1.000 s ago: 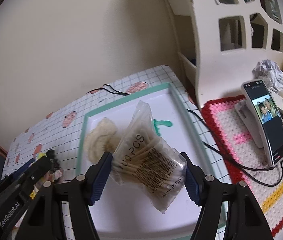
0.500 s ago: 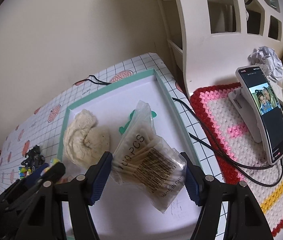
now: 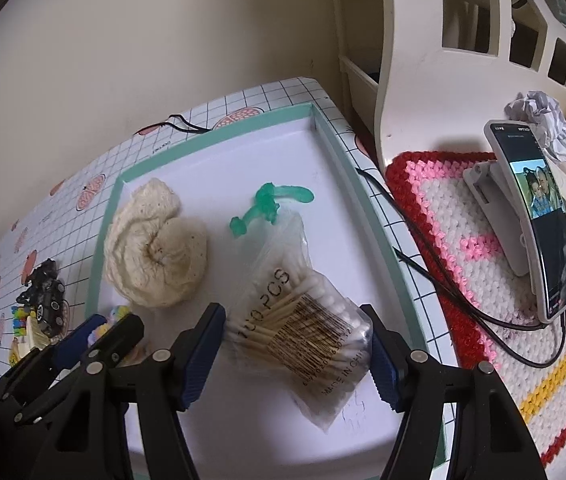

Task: Organize objects
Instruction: 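Open the right tool over the tray dropping the swab bag while the left tool releases the ring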

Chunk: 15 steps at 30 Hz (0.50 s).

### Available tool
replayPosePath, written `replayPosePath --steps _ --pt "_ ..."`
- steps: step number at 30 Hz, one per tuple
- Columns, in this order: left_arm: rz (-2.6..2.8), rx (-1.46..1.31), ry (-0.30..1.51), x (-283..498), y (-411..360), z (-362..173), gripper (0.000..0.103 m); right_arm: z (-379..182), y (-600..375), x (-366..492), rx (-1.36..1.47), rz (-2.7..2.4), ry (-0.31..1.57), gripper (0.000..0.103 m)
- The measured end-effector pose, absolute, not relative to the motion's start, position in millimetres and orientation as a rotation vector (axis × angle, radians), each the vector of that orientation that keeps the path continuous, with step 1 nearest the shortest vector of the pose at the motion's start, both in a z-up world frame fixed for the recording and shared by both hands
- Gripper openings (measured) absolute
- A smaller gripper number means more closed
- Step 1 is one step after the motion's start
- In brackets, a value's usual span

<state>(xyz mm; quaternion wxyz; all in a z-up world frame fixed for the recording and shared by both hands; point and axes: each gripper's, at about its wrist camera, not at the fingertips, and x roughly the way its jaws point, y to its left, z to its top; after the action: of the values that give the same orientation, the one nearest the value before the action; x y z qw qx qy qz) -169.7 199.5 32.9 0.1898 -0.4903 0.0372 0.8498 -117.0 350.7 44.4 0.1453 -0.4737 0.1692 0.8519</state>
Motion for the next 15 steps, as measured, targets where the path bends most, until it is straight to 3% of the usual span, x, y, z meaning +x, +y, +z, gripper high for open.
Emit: replayPosePath --steps 15 --pt "2.365 -1.380 0.070 -169.0 194.1 35.8 0.042 46.4 352.6 -114.4 -1.347 2.458 0.530 0.070"
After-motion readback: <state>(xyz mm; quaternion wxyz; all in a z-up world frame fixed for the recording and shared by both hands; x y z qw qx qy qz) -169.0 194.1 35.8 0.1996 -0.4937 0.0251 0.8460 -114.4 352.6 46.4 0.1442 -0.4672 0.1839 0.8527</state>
